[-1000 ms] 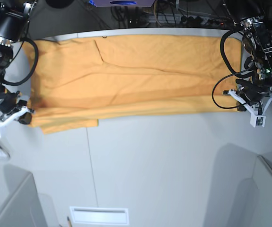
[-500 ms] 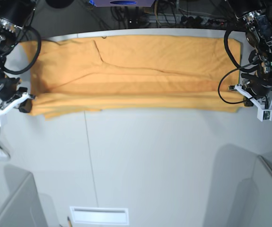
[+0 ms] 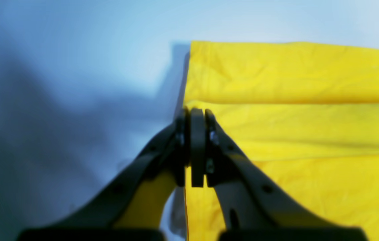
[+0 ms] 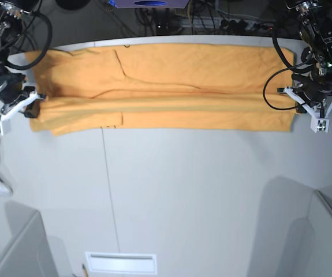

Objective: Fold the T-shirt properly
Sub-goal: 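Lift the hem with both grippers and fold it over toward the collar, then release the hem and raise both grippers off the folded shirt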

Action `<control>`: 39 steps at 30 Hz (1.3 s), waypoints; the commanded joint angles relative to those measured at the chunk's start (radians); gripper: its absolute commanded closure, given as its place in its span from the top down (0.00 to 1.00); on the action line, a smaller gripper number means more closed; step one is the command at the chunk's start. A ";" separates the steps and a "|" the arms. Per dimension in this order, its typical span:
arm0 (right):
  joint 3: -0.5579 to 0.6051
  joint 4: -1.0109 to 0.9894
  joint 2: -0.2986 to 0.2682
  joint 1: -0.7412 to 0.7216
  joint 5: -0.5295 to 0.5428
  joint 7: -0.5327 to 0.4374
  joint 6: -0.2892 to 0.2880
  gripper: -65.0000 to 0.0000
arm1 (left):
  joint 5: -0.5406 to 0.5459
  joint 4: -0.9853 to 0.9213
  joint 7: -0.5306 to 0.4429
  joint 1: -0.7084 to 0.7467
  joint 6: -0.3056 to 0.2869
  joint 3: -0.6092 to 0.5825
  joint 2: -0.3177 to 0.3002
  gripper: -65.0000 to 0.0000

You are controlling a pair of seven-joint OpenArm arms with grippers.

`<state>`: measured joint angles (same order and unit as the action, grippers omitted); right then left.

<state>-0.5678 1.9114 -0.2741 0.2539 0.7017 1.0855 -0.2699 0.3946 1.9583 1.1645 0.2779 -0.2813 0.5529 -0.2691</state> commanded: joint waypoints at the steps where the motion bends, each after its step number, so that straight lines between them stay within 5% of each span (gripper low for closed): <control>1: -0.010 0.018 -0.018 0.002 0.005 -0.020 0.001 0.00 | -0.003 0.017 -0.016 -0.004 0.003 0.008 -0.015 0.00; 8: -0.010 0.017 -0.009 0.017 0.005 0.040 0.001 0.00 | -0.003 0.025 -0.016 0.036 0.003 0.006 -0.015 0.00; 39: -0.008 -0.068 0.003 0.109 -0.006 0.037 0.001 0.00 | -0.010 0.029 -0.018 0.159 0.003 0.009 -0.015 0.00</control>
<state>-0.5694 1.8290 -0.2516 0.3660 0.6914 1.1351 -0.2699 0.3908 1.9747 1.1622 0.4377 -0.2813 0.5541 -0.2710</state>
